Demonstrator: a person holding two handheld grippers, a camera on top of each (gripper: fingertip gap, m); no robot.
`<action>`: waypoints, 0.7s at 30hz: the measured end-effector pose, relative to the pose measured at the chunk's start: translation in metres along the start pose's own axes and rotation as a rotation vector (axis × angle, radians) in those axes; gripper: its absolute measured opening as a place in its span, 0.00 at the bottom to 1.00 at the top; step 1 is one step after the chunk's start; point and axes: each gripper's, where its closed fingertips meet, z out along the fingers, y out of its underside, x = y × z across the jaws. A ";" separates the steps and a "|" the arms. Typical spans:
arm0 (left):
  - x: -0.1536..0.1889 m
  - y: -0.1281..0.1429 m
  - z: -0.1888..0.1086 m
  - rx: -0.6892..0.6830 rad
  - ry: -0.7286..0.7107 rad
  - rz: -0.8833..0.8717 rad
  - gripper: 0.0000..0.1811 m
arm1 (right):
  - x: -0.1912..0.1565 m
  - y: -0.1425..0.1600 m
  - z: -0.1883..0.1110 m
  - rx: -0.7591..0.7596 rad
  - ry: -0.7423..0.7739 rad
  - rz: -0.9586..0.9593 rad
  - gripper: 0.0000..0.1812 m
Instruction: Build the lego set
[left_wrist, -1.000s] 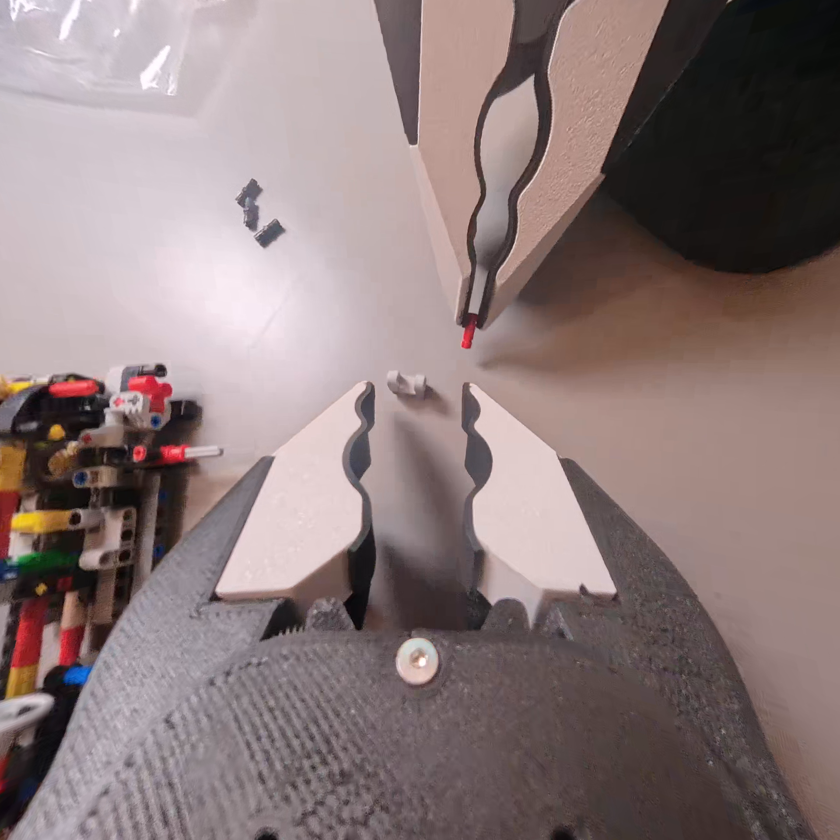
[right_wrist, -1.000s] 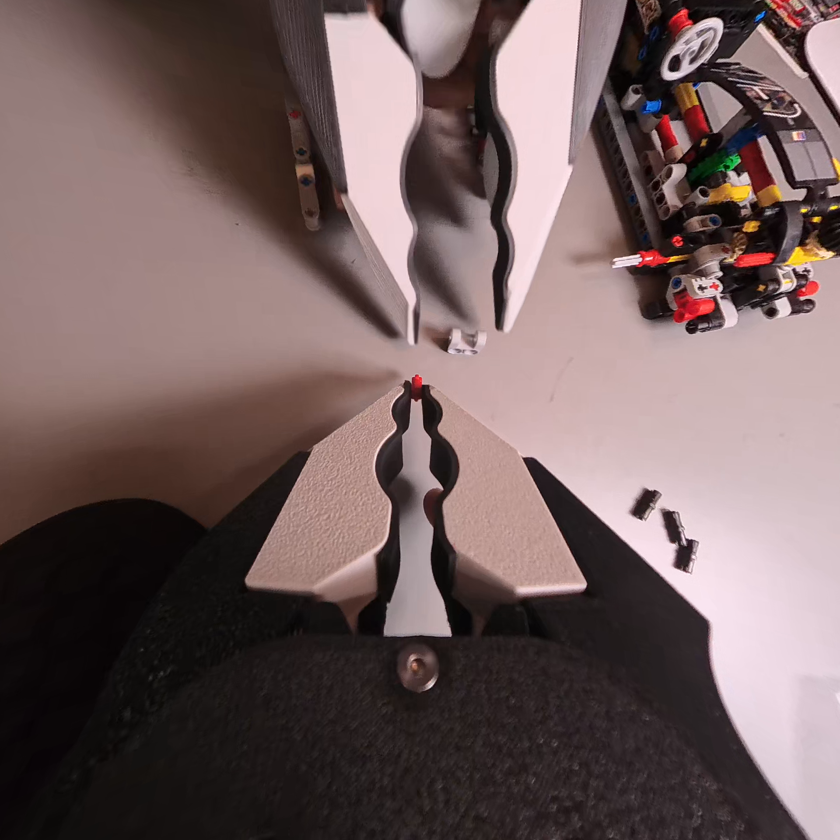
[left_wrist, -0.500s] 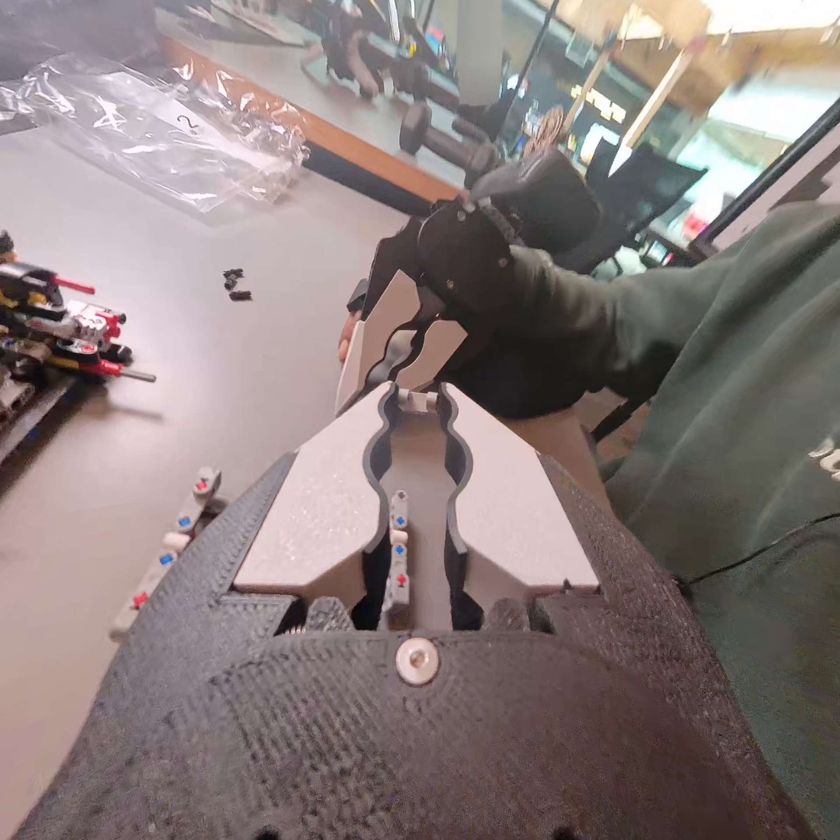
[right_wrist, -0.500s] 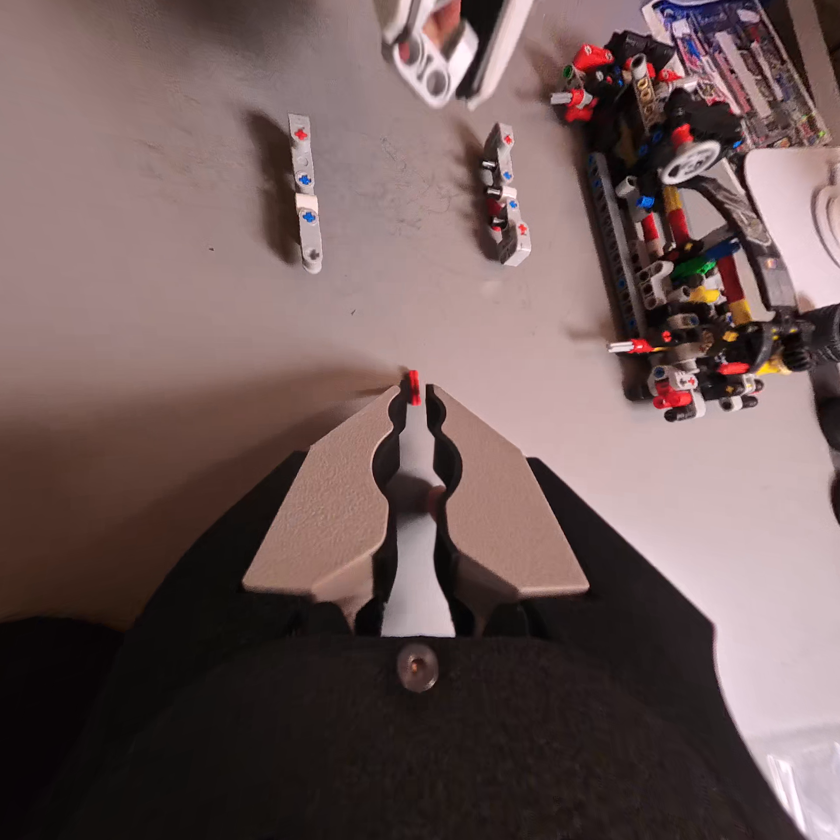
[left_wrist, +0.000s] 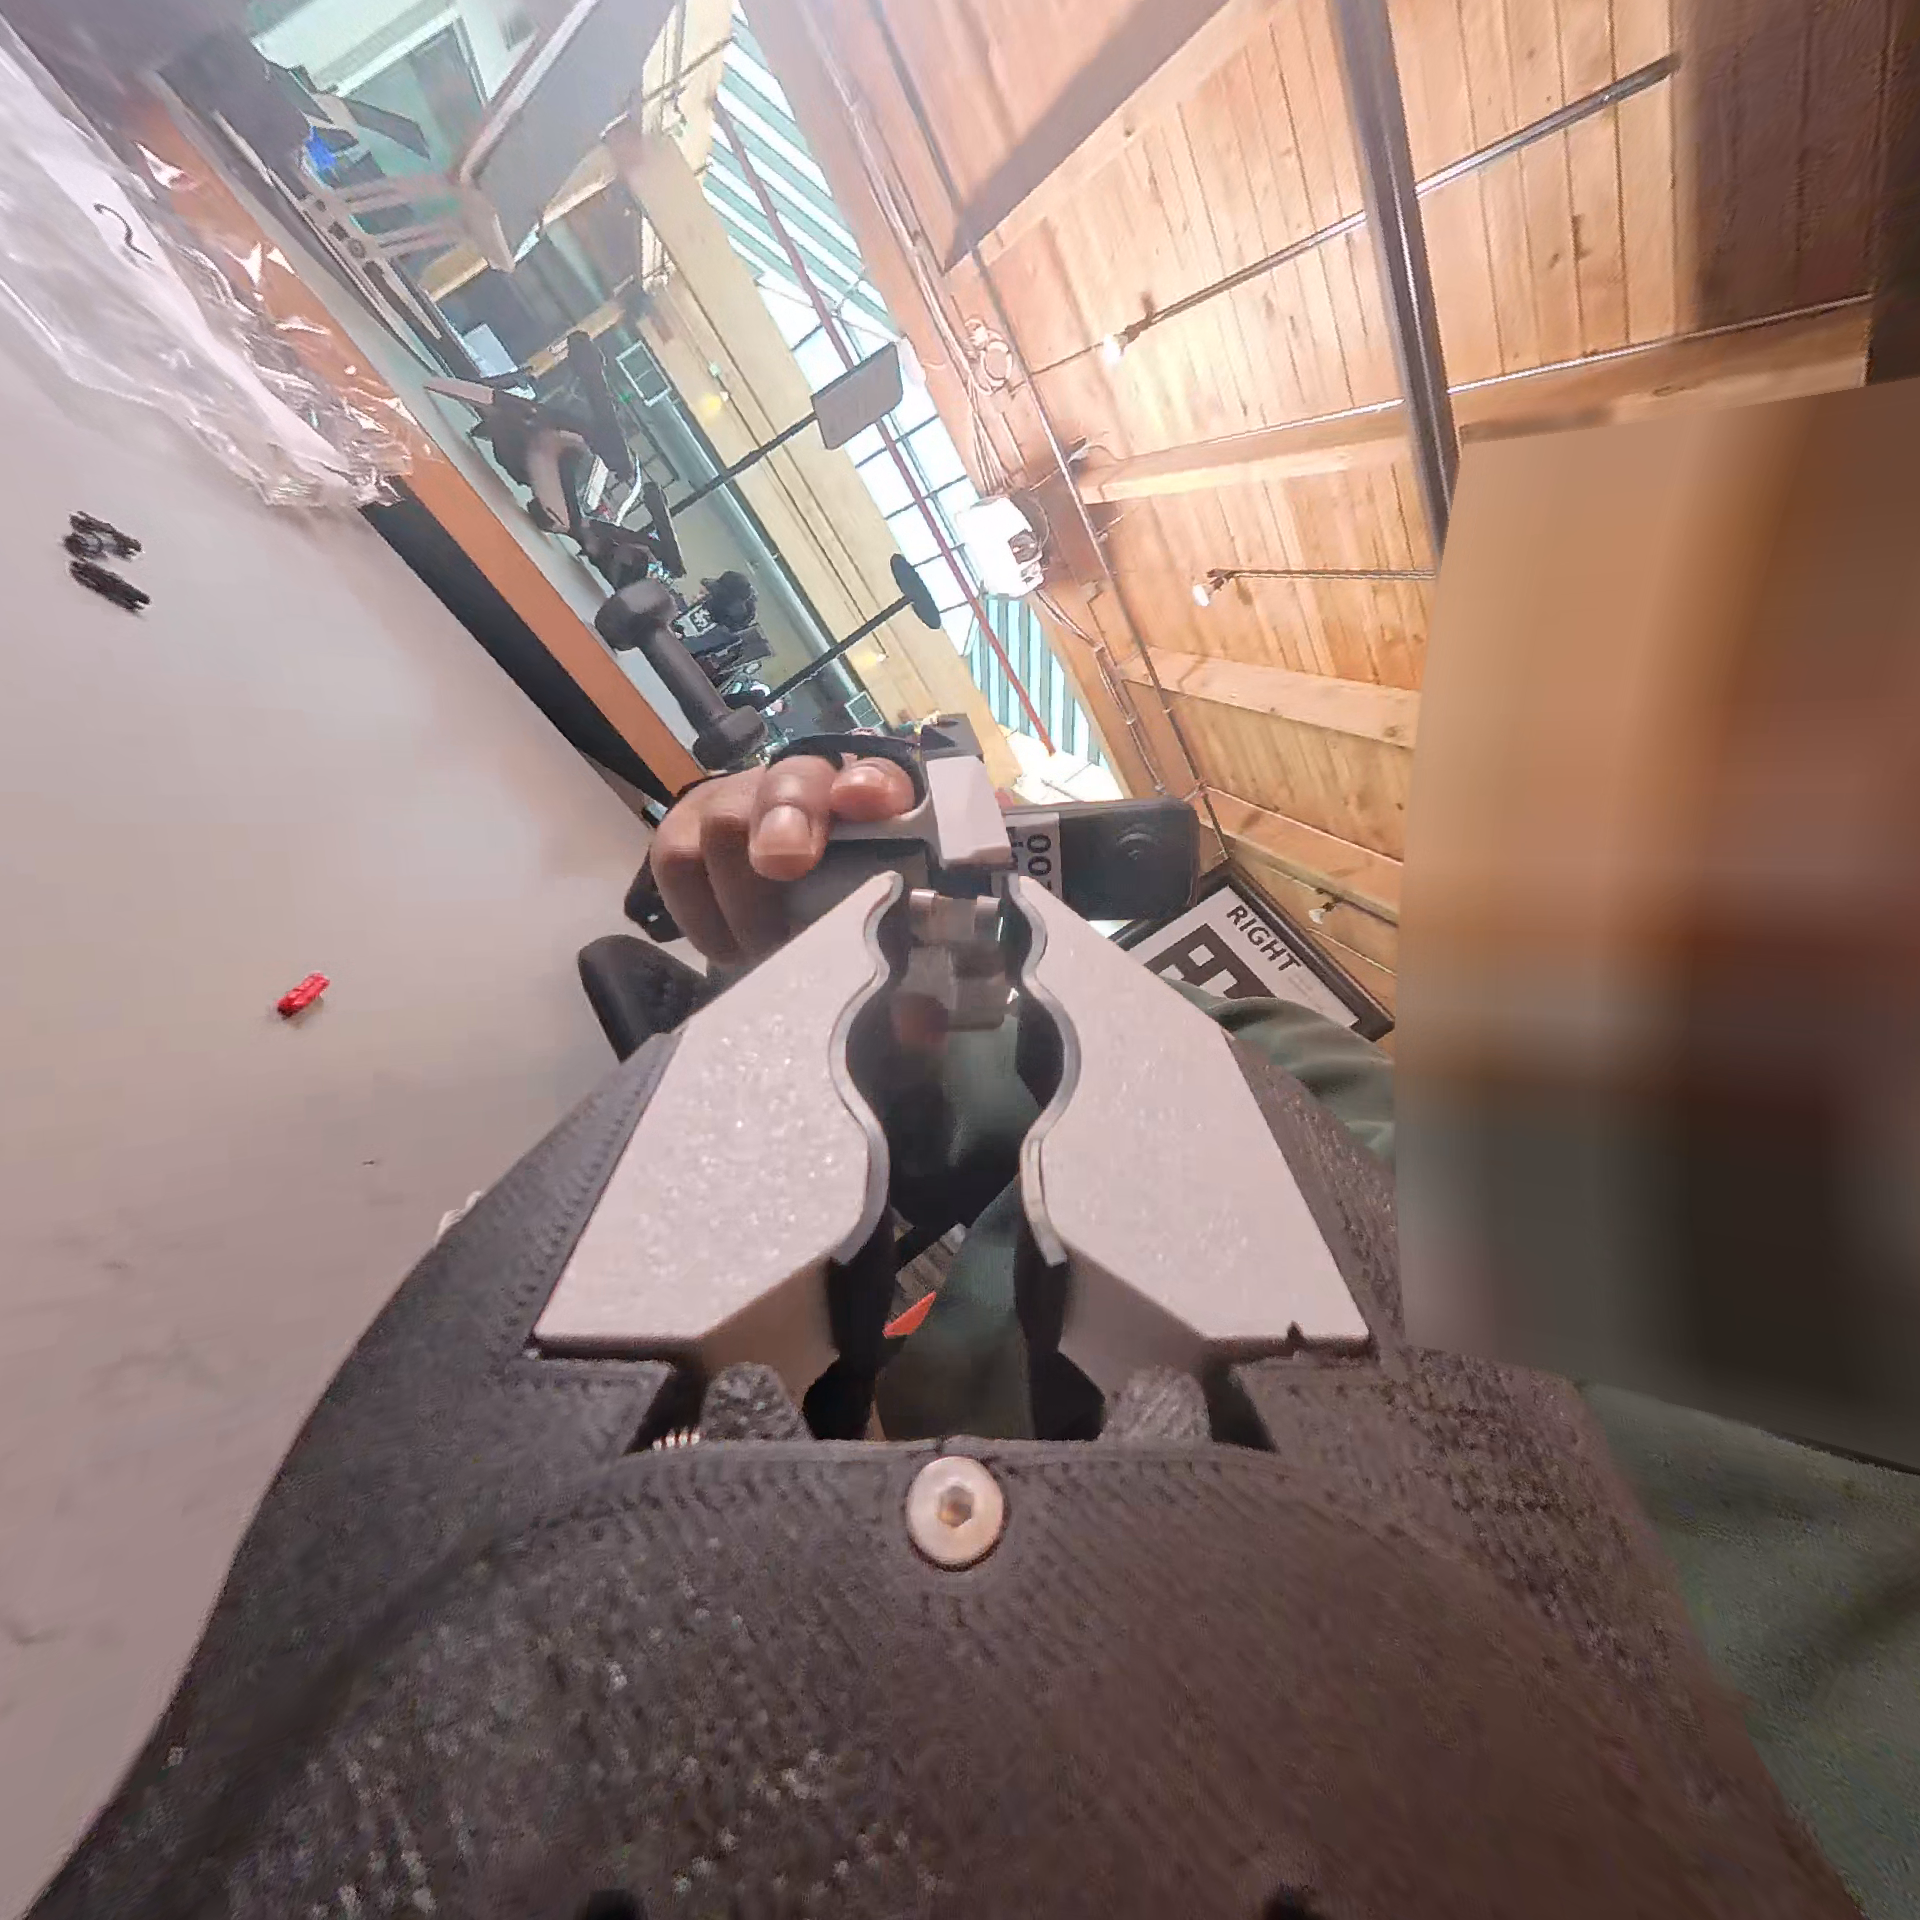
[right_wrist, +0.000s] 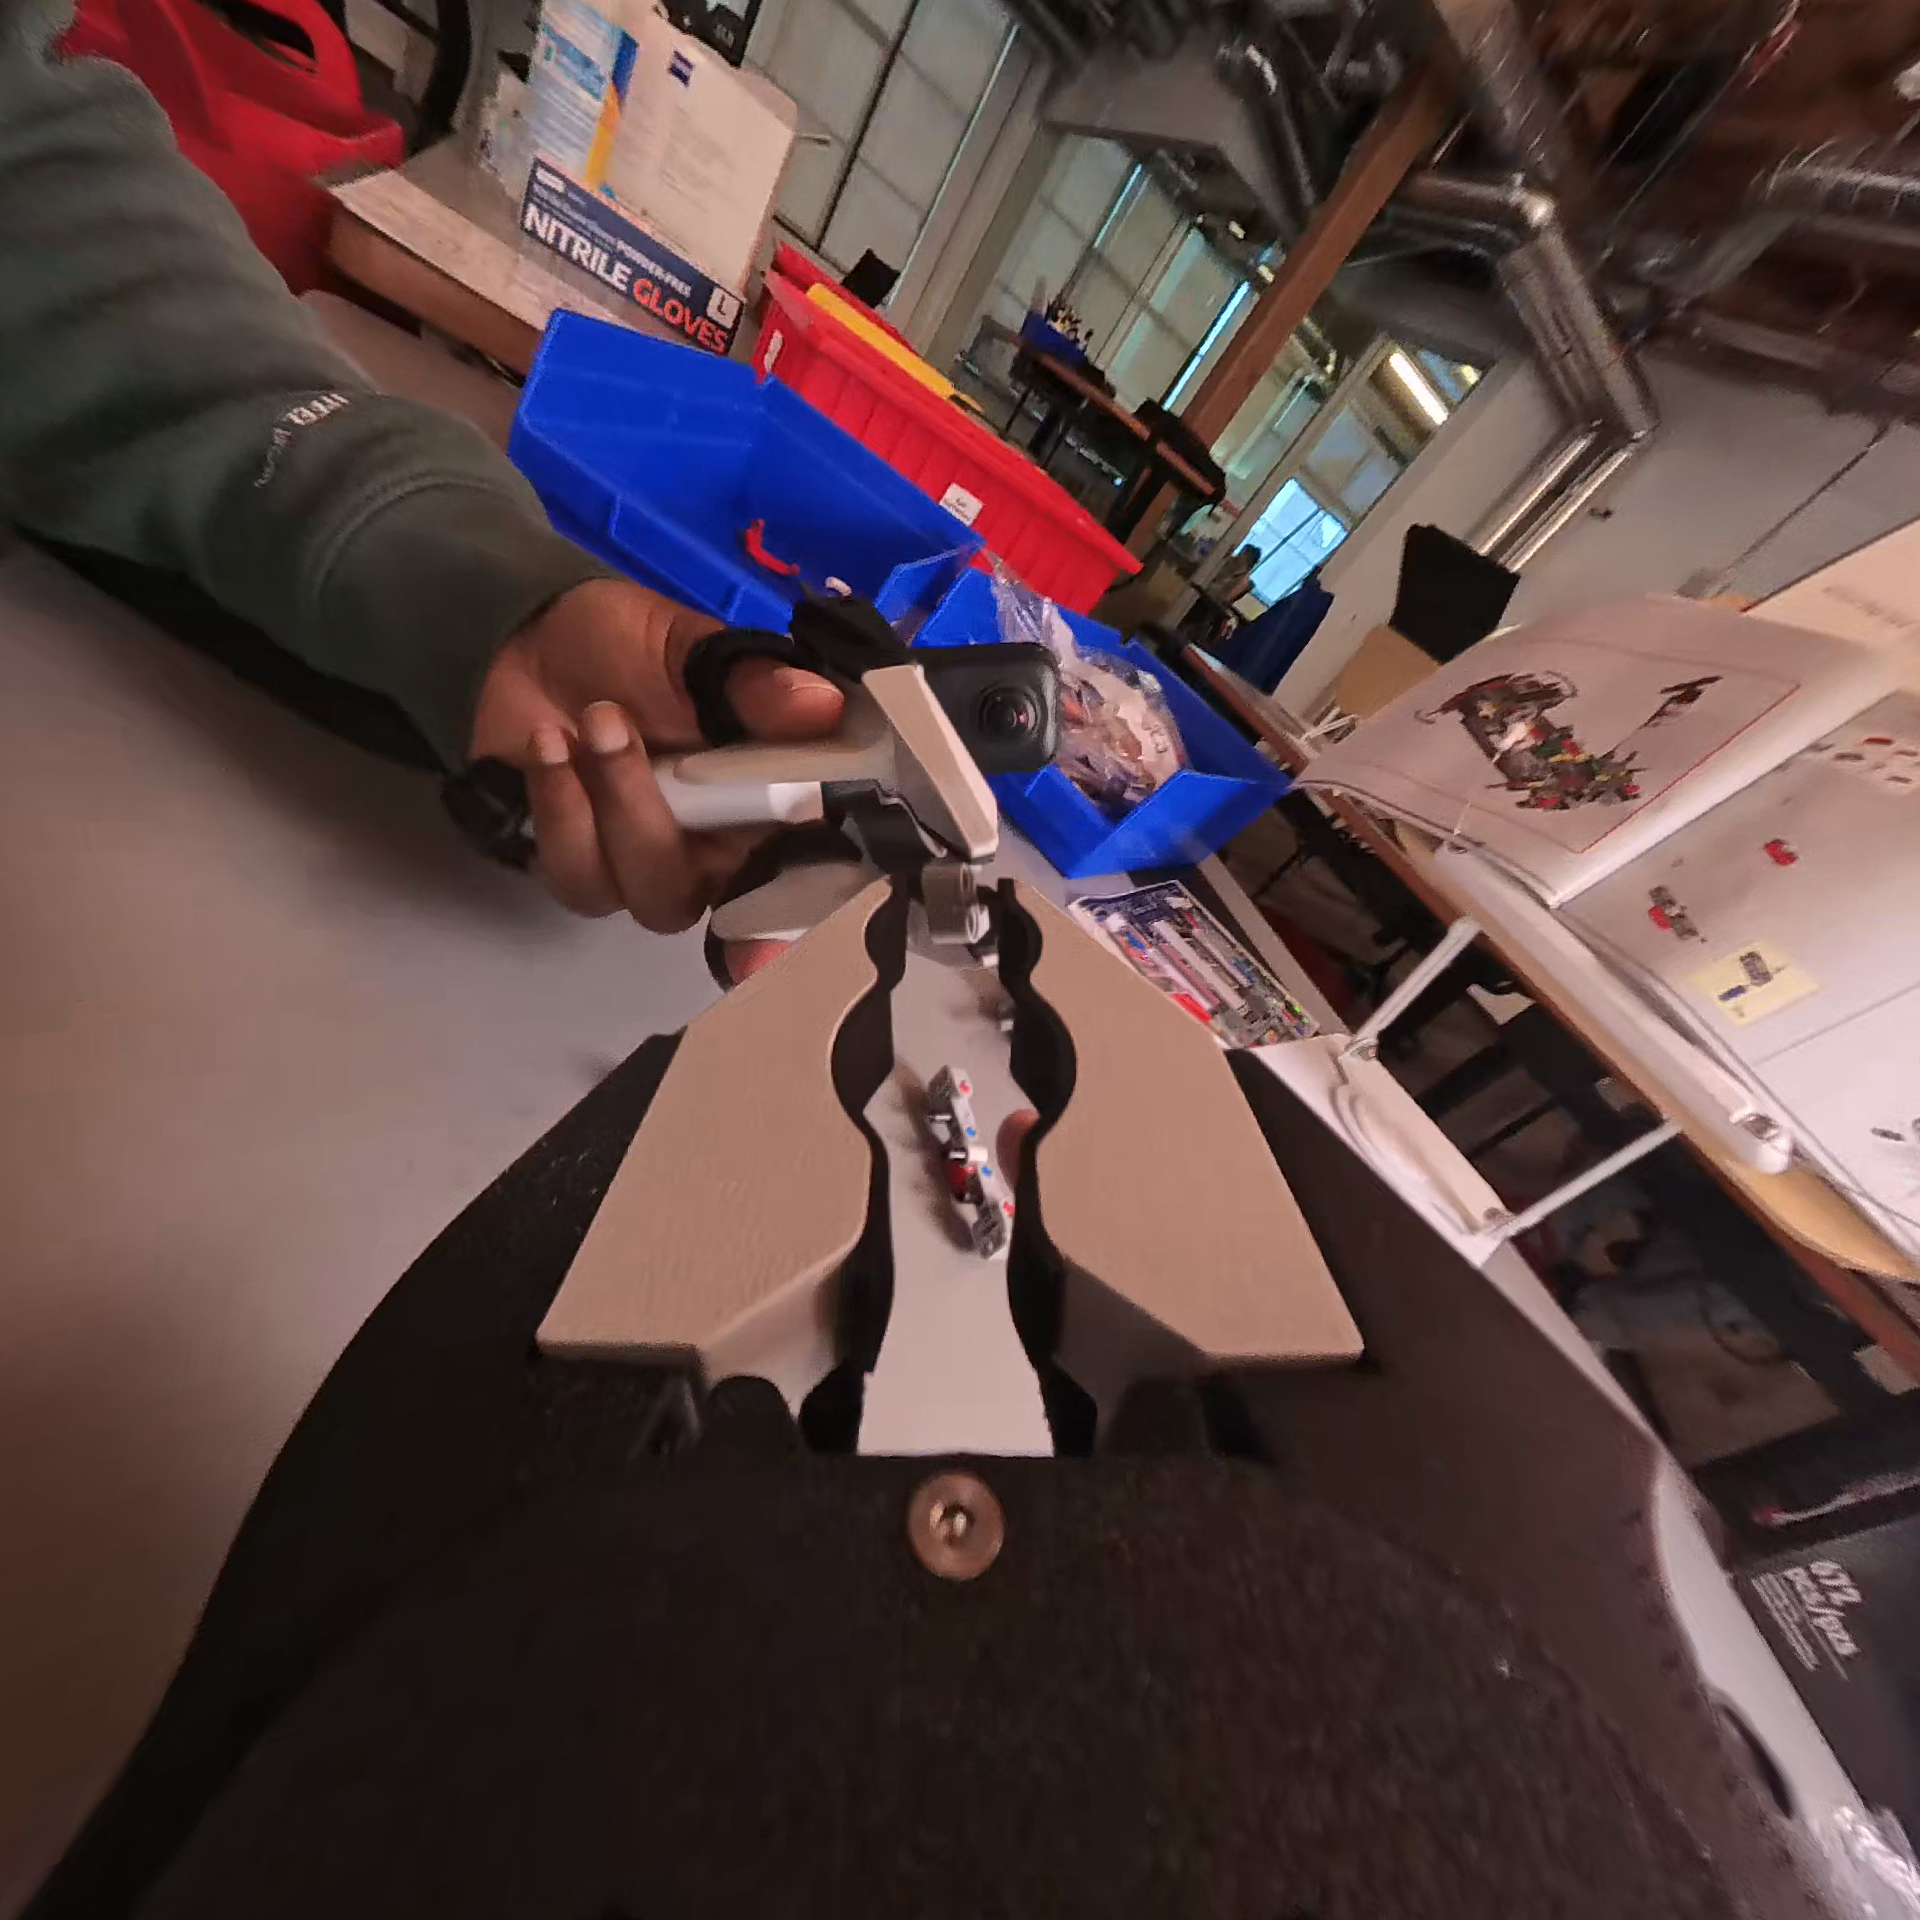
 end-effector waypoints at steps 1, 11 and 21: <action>0.000 0.000 0.000 0.006 -0.004 0.003 0.08 | 0.000 -0.001 0.002 0.004 0.015 -0.020 0.06; -0.033 0.004 -0.021 -0.253 -0.363 0.478 0.22 | 0.003 0.020 -0.007 -0.007 -0.120 0.264 0.04; -0.104 0.071 -0.043 -0.887 -0.662 0.942 0.17 | -0.001 0.053 -0.022 -0.096 -0.272 0.451 0.04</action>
